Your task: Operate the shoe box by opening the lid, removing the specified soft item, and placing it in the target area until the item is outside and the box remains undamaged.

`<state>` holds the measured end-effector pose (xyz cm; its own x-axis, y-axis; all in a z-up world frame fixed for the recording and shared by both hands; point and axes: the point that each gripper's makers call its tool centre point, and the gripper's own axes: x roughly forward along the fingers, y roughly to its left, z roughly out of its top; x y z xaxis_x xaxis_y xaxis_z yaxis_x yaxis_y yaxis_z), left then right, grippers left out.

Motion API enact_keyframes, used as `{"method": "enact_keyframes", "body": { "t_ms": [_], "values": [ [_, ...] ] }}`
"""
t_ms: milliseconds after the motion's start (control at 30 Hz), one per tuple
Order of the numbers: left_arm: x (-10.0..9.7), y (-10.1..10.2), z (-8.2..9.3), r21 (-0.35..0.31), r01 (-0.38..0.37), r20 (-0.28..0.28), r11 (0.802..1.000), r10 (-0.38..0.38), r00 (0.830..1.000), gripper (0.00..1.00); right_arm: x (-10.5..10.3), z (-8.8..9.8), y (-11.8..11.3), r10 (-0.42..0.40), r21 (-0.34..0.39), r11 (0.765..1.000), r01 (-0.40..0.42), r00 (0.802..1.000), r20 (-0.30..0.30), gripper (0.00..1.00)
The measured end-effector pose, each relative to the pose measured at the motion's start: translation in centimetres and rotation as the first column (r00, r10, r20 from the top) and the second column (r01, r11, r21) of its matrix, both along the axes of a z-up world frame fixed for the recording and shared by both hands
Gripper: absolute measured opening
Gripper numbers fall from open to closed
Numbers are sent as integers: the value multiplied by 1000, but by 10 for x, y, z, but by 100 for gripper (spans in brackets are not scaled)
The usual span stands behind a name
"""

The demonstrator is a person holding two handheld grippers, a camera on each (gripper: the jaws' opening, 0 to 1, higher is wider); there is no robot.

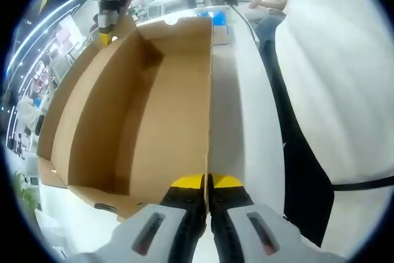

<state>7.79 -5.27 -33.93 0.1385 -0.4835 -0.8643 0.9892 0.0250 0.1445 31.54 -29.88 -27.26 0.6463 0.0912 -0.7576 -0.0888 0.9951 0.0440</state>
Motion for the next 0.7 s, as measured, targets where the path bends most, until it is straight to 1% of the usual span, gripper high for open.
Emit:
{"method": "enact_keyframes", "body": {
  "t_ms": [67, 133, 200, 333, 500, 700],
  "values": [
    [0, 0, 0, -3, -1, -3, 1000, 1, 1000, 1, -1, 2, -2, -10, 0, 1000, 10, 1000, 20, 0],
    [1, 0, 0, 0, -5, -10, 1000, 5, 1000, 1, -1, 6, -2, -41, 45, 998, 40, 999, 32, 0],
    [1, 0, 0, 0, -5, -13, 1000, 5, 1000, 1, 0, 7, -3, -49, 55, 997, 47, 998, 39, 0],
    [0, 0, 0, 0, -9, -12, 1000, 9, 1000, 1, -3, 12, 0, -35, 34, 999, 33, 997, 65, 0],
    [1, 0, 0, 1, -15, -9, 1000, 15, 1000, 1, -2, 17, 2, -19, 33, 999, 16, 996, 85, 0],
    [0, 0, -1, 2, -13, 8, 1000, 13, 1000, 1, -3, 22, 2, -20, 43, 999, 16, 994, 105, 0]
  ]
}}
